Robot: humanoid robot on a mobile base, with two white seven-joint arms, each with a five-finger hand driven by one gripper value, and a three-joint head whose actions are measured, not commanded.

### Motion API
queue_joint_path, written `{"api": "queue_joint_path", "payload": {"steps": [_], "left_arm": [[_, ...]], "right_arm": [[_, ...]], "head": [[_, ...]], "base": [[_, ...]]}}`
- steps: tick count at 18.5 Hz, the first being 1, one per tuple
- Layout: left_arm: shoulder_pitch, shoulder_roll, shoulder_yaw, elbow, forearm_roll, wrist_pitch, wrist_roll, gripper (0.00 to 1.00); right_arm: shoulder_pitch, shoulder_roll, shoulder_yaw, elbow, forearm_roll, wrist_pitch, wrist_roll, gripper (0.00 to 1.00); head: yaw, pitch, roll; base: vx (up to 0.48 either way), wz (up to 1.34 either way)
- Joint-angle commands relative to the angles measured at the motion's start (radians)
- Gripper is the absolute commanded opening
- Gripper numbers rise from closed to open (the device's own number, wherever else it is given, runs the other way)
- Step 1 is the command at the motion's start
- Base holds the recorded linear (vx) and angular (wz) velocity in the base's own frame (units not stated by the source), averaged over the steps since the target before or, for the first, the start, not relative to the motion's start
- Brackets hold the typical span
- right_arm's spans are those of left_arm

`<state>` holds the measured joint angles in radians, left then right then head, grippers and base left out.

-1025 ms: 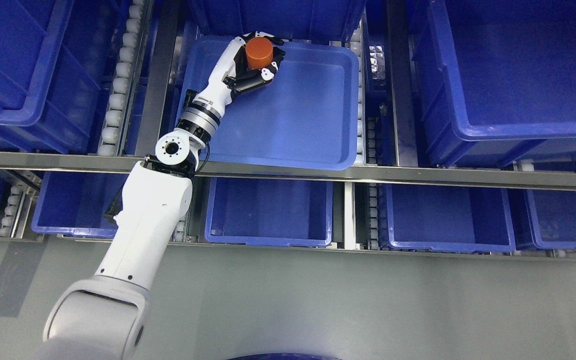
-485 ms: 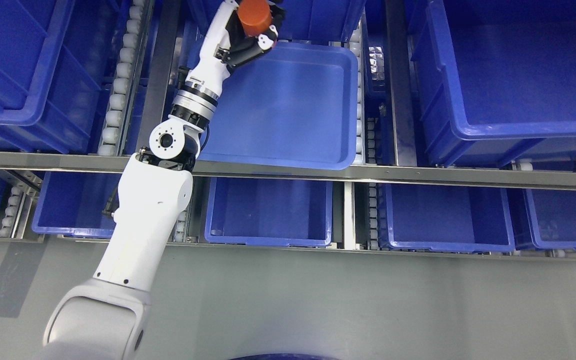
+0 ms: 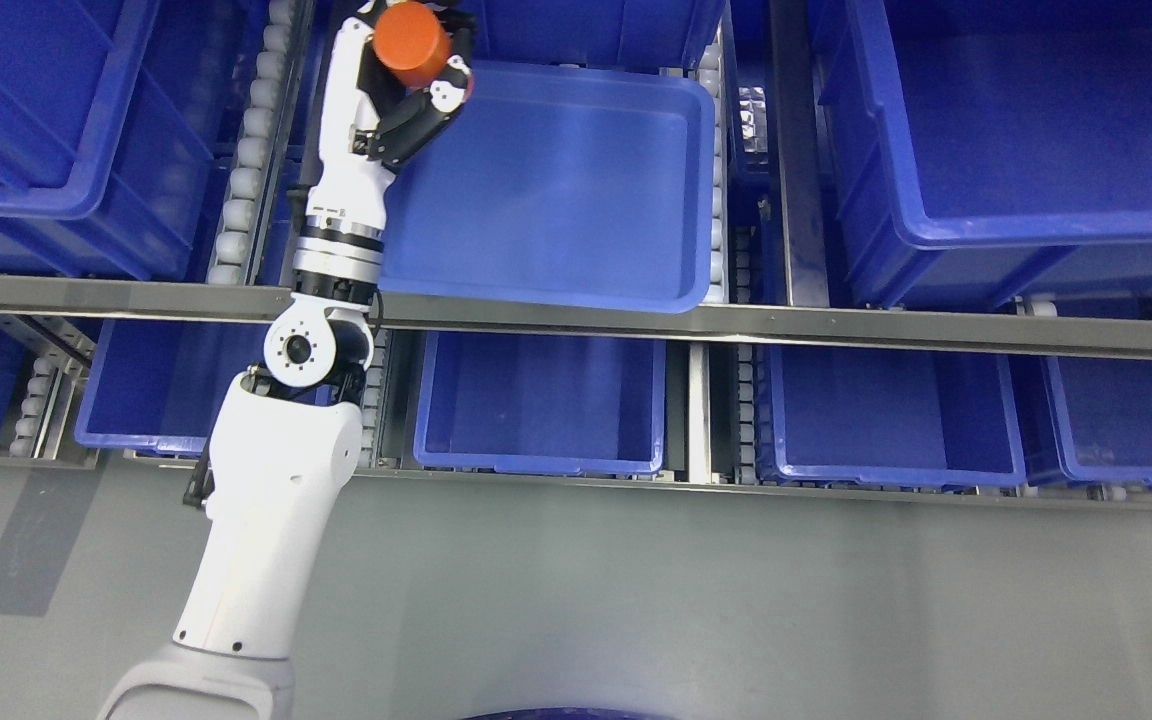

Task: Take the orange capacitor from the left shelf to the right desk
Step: 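Carry the capacitor in the left hand while turning toward the steel table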

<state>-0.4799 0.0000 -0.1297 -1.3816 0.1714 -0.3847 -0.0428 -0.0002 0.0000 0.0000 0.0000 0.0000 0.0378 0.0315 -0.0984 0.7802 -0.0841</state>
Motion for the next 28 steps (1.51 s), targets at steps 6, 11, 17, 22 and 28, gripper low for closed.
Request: {"api": "queue_joint_path", "payload": {"steps": [6,11,17,22,28], "left_arm": [[0.150,0.037,0.182,-0.218,-0.021,0.000,-0.046,0.03],[0.153,0.052,0.205,-0.220,-0.021,0.003,-0.048,0.03],[0.101,0.043,0.220,-0.260,-0.019,0.006,-0.048,0.03],[0.063,0.037,0.184,-0.263,-0.019,0.012,-0.057,0.03],[0.076,0.017,0.059,-0.261,-0.019,0.017,-0.061,0.03]], "right_arm": [[0.014,-0.017,-0.011,-0.034,0.000,-0.001,0.001,1.00],[0.014,-0.017,-0.011,-0.034,0.000,0.001,0.001,1.00],[0.014,-0.017,-0.011,-0.034,0.000,-0.001,0.001,1.00],[0.014,-0.017,-0.011,-0.034,0.000,-0.001,0.001,1.00],[0.014,-0.017,-0.011,-0.034,0.000,-0.001,0.001,1.00]], "head": [[0.0000,0.000,0.000],[0.0000,0.000,0.000],[0.0000,0.000,0.000],[0.0000,0.000,0.000],[0.0000,0.000,0.000]], "base": [[-0.141,-0.03],[-0.138,-0.51],[-0.105,-0.91],[0.008,-0.89],[0.113,-0.78]]}}
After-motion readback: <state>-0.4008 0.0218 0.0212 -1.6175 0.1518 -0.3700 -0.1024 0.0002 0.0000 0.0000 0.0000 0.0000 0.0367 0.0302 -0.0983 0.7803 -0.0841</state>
